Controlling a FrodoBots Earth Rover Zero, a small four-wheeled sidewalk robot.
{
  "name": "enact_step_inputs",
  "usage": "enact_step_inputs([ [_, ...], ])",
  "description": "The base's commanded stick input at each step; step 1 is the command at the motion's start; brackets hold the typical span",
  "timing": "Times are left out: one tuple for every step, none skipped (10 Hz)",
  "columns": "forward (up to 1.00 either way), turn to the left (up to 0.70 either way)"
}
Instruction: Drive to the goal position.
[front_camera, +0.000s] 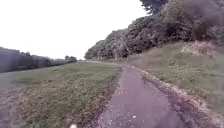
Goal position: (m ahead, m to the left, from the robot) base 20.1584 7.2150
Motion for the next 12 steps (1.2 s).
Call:
enact_step_inputs([
  [0.7,0.21],
  [0.7,0.02],
  [0.7,0.01],
  [0.7,0.0],
  [0.7,0.0],
  [0.7,0.0],
  [0.7,0.0],
  [0.7,0.0],
  [0.7,0.0],
  [0.7,0.0],
  [0.7,0.0],
  [0.7,0.0],
])
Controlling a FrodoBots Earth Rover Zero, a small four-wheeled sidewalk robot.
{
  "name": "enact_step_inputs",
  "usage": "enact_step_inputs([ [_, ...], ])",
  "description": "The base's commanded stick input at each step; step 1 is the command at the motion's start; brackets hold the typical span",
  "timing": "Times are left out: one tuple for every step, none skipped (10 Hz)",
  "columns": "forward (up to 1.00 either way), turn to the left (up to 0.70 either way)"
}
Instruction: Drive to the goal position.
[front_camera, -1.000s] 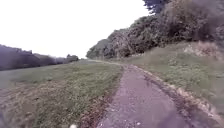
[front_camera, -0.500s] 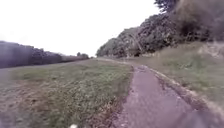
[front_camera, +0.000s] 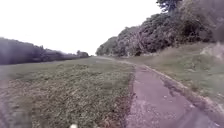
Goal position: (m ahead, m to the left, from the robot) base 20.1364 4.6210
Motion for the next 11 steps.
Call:
enact_step_inputs([
  [0.7,0.0],
  [0.7,0.0],
  [0.7,0.02],
  [0.7,0.13],
  [0.7,0.23],
  [0.7,0.35],
  [0.7,0.35],
  [0.7,0.35],
  [0.7,0.35],
  [0.7,0.04],
  [0.7,0.03],
])
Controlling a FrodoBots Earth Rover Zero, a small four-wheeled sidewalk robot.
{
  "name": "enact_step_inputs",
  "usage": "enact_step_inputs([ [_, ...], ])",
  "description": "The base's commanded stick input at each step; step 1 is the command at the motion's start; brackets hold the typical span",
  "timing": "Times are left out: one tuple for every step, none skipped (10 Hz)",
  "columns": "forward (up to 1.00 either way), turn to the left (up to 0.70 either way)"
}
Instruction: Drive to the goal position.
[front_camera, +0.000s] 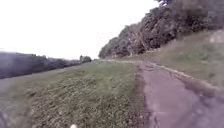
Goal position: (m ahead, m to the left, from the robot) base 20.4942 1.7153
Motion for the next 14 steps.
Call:
enact_step_inputs([
  [0.7,0.02],
  [0.7,0.01],
  [0.7,0.0],
  [0.7,0.0],
  [0.7,0.0],
  [0.7,0.0],
  [0.7,0.0],
  [0.7,0.0],
  [0.7,0.0],
  [0.7,-0.01],
  [0.7,-0.02],
  [0.7,-0.02],
  [0.7,-0.02],
  [0.7,-0.06],
])
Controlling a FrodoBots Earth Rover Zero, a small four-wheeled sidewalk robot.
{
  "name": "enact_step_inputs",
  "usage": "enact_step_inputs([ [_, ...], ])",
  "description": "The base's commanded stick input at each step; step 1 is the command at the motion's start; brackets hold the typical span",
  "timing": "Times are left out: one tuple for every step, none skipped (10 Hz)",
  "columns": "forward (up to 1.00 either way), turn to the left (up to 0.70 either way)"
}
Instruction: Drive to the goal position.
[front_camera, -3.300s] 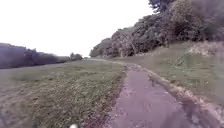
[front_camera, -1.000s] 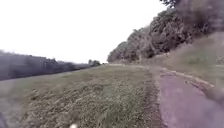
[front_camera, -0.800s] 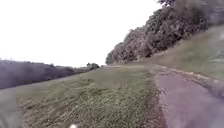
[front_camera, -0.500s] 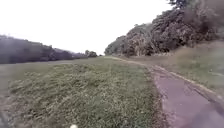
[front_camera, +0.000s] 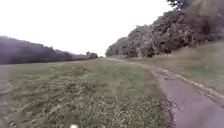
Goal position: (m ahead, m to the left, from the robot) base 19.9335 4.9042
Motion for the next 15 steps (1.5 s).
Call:
enact_step_inputs([
  [0.7,-0.2],
  [0.7,-0.34],
  [0.7,-0.34],
  [0.7,-0.34],
  [0.7,-0.34],
  [0.7,-0.35],
  [0.56,-0.09],
  [0.37,-0.03],
  [0.04,0.0],
  [0.04,0.0],
  [0.04,0.0],
  [0.04,0.0],
  [0.04,0.0],
  [0.04,0.0],
  [0.04,0.0],
])
